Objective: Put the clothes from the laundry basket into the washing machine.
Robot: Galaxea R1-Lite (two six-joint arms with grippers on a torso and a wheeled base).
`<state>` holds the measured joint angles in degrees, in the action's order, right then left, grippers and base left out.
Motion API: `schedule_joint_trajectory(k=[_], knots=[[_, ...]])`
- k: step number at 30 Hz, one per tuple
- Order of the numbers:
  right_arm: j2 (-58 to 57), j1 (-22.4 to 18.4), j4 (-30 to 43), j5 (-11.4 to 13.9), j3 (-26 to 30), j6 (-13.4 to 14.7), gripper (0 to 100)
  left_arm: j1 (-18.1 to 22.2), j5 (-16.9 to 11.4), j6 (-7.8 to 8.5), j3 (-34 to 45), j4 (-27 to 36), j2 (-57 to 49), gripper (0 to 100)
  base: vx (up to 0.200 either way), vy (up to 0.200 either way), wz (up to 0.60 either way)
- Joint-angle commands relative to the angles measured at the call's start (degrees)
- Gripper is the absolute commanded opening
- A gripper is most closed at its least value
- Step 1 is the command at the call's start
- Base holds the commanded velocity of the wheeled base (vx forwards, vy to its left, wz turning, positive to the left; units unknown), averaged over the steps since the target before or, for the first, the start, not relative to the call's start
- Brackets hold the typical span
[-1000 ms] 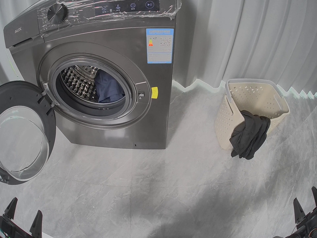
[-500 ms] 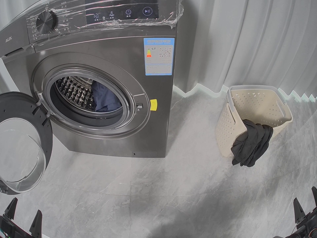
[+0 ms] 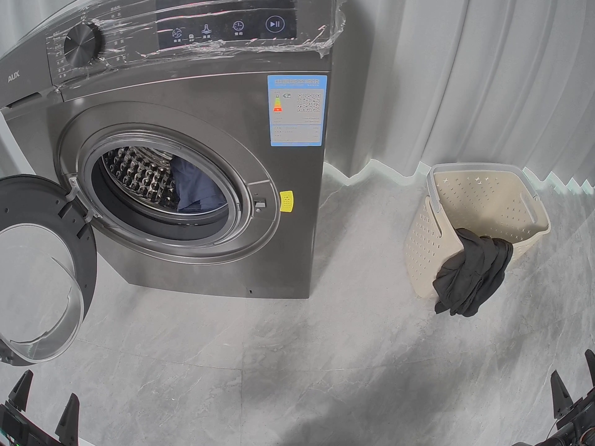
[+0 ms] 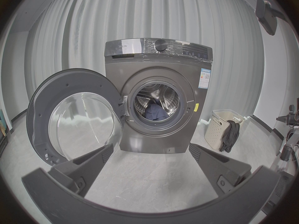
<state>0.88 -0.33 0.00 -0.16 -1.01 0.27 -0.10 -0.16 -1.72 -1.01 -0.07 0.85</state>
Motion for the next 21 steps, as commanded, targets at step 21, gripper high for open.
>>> schedule_joint_trajectory(k=[21], knots=[[0.1,0.0,0.0,0.0,0.9,0.0,100,0.0,0.0,-0.04,0.9,0.0,-0.9,100,0.000,-0.200,0.00]])
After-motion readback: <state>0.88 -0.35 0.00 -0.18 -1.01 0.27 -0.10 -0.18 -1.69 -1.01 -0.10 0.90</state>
